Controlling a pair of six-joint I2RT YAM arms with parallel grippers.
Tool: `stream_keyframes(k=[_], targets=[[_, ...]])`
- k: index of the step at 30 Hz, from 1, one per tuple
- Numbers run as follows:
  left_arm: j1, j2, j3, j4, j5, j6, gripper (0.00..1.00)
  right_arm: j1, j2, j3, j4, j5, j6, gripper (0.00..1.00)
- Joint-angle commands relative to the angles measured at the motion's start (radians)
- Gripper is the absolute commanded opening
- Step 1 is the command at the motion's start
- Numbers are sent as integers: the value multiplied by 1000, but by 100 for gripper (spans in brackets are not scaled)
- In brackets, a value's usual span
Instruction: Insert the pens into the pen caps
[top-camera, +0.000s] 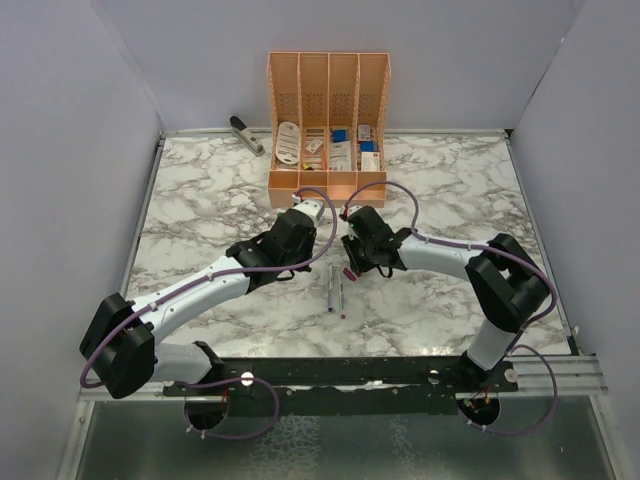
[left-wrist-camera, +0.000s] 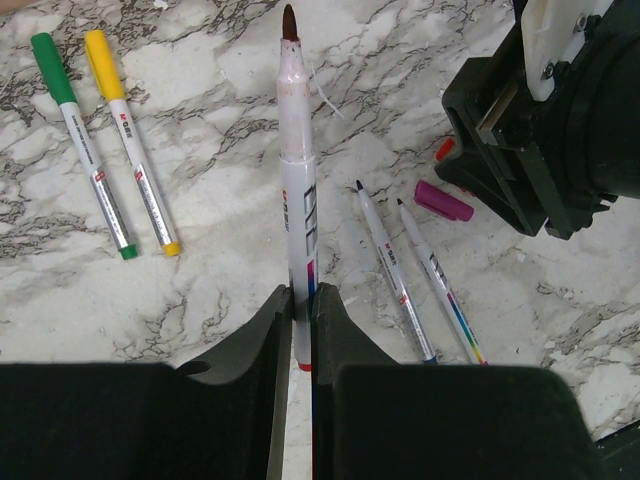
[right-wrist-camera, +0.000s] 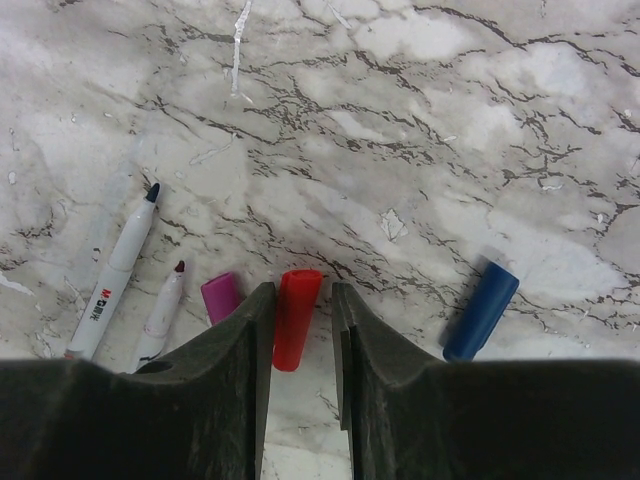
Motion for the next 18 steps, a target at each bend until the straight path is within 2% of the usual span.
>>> stream_keyframes(k=[1,4,5,8,9,18], targets=[[7,-14,-14,22,-3,10,0,20,51,-33,-148,22,18,29],[7,-12,-14,21,-1,10,0,26,54,-39,-157,21,25,27],[7,-11,-15,23,0,10,0,27,57,-40,-159,21,26,24],[8,-5,-13,25,1,10,0,28,69,-34,-170,16,33,4],[8,-4,-11,25,3,10,0,28,72,-31,-173,16,35,1],[9,-10,-28,72,32,30,0,28,72,61,-186,90,44,1]])
